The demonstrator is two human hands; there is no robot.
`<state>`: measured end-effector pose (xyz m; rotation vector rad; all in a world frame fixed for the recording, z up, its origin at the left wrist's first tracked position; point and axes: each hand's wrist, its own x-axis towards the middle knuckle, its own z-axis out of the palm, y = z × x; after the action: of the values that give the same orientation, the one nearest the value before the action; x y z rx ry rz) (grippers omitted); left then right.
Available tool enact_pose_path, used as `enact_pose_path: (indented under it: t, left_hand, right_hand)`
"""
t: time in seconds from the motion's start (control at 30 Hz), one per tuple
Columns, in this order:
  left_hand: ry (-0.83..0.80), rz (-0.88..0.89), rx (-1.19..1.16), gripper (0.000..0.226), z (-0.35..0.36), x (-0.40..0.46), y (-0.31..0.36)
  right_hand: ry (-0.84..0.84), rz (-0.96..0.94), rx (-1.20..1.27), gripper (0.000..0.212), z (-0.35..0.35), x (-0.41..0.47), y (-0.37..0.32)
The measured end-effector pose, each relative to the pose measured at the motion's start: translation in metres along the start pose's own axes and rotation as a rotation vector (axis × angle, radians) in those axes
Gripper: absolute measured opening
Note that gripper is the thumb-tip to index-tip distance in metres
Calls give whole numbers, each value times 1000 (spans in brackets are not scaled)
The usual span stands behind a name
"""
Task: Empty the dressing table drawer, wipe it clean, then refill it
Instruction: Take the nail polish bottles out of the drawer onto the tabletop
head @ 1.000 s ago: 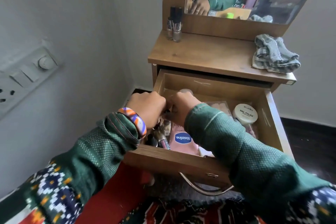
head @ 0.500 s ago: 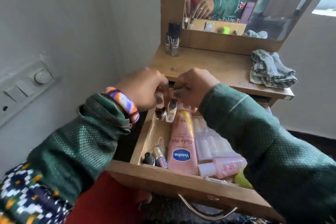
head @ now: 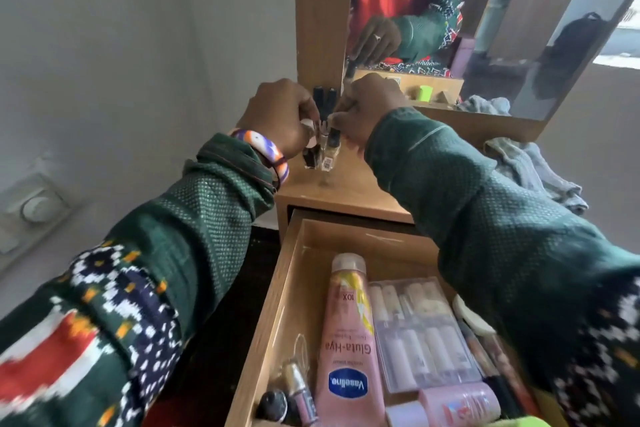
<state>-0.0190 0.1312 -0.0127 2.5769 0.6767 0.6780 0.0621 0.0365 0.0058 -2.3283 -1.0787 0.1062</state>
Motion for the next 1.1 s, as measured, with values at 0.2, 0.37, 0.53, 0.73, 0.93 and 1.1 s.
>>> enact_pose_path:
  t: [0.2,0.37,0.53,0.73,0.93,1.1]
  left_hand:
    - [7,-42,-20,18,8,-2,-6]
    - [31,-37,-22,17,16,4,-9]
    - [-15,-24,29,26,9,1,-9]
    - [-27,25,5,15,-12,-41,-5]
    - [-749,198,140,14,-5,-121,2]
    - [-953,190,365,30,8,-163,1]
  right_hand:
    - [-1,-7,37,17,13,-3,3]
    - [14,-10,66,16,18,4,5]
    - [14,-6,48,25,11,2,3]
    - [45,8,79,24,-2,-35,4]
    - [-323,-34,-172,24,49,-113,13]
    - [-687,94,-153,37,116,-158,20]
